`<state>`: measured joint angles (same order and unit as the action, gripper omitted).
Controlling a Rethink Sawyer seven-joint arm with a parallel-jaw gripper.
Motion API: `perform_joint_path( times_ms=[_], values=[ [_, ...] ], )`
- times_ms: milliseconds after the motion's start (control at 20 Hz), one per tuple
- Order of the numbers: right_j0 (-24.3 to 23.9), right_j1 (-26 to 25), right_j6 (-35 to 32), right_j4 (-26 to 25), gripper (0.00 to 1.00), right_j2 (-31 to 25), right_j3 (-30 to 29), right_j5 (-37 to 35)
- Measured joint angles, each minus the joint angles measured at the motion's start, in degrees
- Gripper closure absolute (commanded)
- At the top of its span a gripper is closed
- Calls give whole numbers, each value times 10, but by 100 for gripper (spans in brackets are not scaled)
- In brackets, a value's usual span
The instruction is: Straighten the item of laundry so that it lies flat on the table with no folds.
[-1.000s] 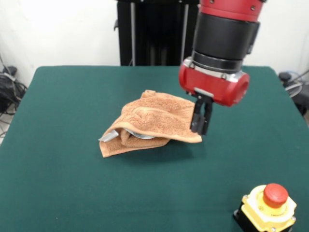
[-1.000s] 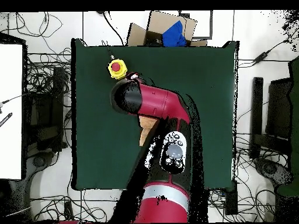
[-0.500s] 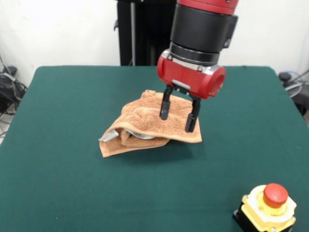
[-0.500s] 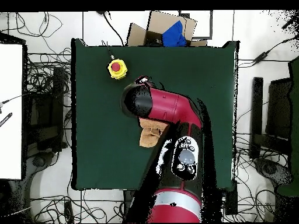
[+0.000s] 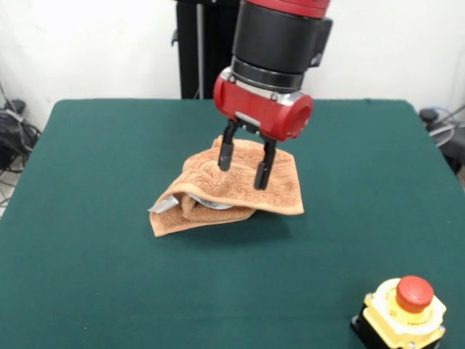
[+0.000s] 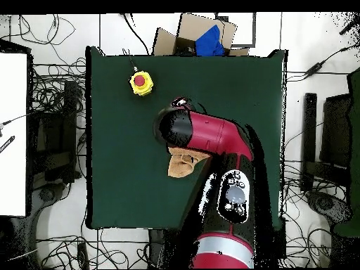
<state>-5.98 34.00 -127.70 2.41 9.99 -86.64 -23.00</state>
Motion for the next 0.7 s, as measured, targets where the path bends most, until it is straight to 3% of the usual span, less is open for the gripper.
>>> perform_joint_path(
  times_ms=[700],
  values=[
    [-49,-3,0,-35,0,-24,-38,0]
  ],
)
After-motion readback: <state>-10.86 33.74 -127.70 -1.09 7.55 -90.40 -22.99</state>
